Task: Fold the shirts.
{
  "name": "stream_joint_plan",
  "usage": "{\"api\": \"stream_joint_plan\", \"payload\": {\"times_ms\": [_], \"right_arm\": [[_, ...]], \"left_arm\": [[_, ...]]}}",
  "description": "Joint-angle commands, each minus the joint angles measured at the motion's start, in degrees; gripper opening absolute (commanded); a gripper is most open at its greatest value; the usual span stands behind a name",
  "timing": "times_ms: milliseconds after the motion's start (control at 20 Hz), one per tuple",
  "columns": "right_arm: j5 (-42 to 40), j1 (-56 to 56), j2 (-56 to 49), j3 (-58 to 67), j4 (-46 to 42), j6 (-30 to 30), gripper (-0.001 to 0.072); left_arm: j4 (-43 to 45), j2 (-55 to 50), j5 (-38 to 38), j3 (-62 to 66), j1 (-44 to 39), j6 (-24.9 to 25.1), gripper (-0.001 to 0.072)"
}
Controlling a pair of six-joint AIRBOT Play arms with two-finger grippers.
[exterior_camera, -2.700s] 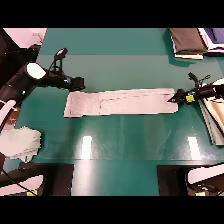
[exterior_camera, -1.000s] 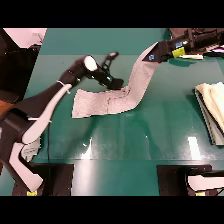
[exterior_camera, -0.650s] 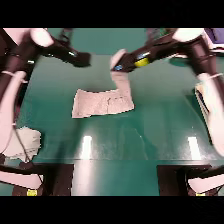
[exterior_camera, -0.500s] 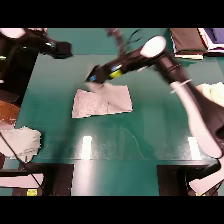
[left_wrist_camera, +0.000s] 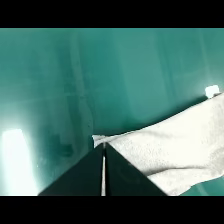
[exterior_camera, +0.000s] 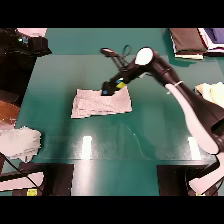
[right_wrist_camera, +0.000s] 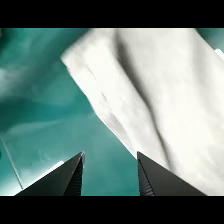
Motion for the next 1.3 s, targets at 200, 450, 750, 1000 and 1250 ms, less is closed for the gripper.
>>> {"api": "stream_joint_plan", "payload": {"times_ms": [200,450,750,1000,1250], "right_arm": [[-5.5,-17.1,8.2,-22.6,-1.9,2.2,0.0704],[-8.9,-19.0,0.3,-25.8,9.9,0.0,0.0674],[-8.3,-13.7,-10.6,-17.7,19.3,-0.5,0.0607],[-8.8,-9.4,-12.3,-13.5,18.9,-2.0,0.0076],[-2.6,-11.8,-11.1,-6.4,18.4,-1.7,0.0011]], "left_arm": [[-1.5,0.2,-0.4,-4.2,0.3,0.7,0.0023],[-2.4,0.1,0.2,-6.2,0.3,0.8,0.0022],[-3.0,0.1,0.2,-6.2,0.3,1.9,0.0023],[-3.1,0.1,0.0,-6.2,0.3,2.2,0.0022],[-5.7,0.1,-0.5,-6.2,0.3,2.2,0.0022]]}}
